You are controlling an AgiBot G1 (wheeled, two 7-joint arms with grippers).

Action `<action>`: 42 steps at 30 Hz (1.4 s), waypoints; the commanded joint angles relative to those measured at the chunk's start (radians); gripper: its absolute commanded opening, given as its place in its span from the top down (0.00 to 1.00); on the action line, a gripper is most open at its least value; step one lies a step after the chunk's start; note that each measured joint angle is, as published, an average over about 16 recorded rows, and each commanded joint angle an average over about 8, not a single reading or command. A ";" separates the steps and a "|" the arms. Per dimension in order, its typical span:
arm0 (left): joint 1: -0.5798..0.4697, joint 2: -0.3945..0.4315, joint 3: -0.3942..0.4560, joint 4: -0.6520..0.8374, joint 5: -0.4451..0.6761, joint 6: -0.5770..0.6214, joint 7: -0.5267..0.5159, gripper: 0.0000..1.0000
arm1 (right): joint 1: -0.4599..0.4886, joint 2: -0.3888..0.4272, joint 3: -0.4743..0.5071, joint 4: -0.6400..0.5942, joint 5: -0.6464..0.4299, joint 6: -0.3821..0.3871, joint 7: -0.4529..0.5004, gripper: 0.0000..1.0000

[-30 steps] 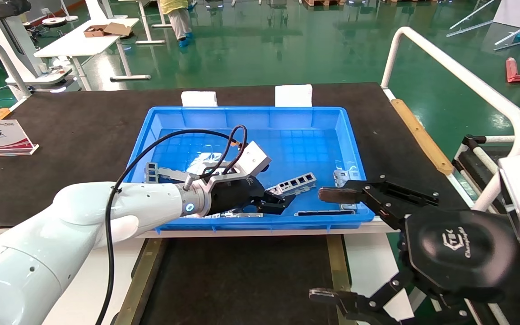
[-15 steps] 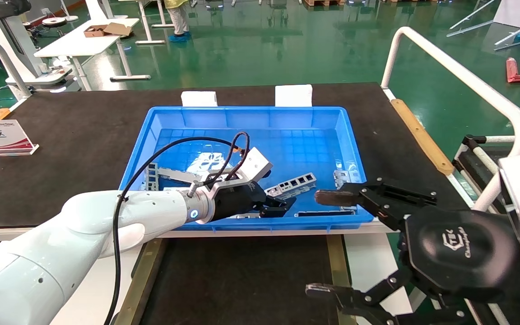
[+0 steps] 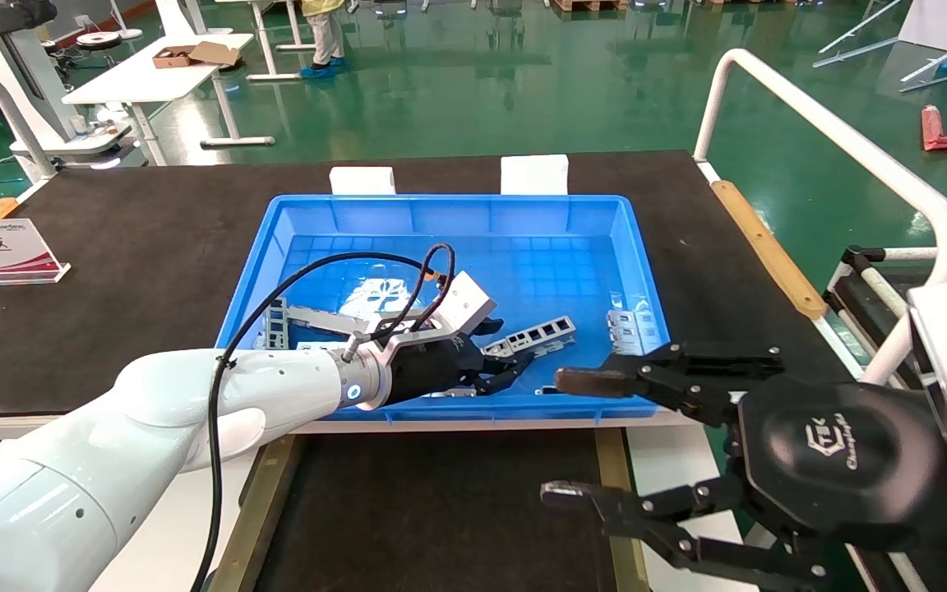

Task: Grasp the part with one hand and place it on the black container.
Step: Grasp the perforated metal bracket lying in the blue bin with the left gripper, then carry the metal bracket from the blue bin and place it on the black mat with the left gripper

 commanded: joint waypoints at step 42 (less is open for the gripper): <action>-0.104 -0.018 0.036 0.040 -0.291 -0.011 0.098 1.00 | 0.000 0.000 -0.001 0.000 0.000 0.000 0.000 1.00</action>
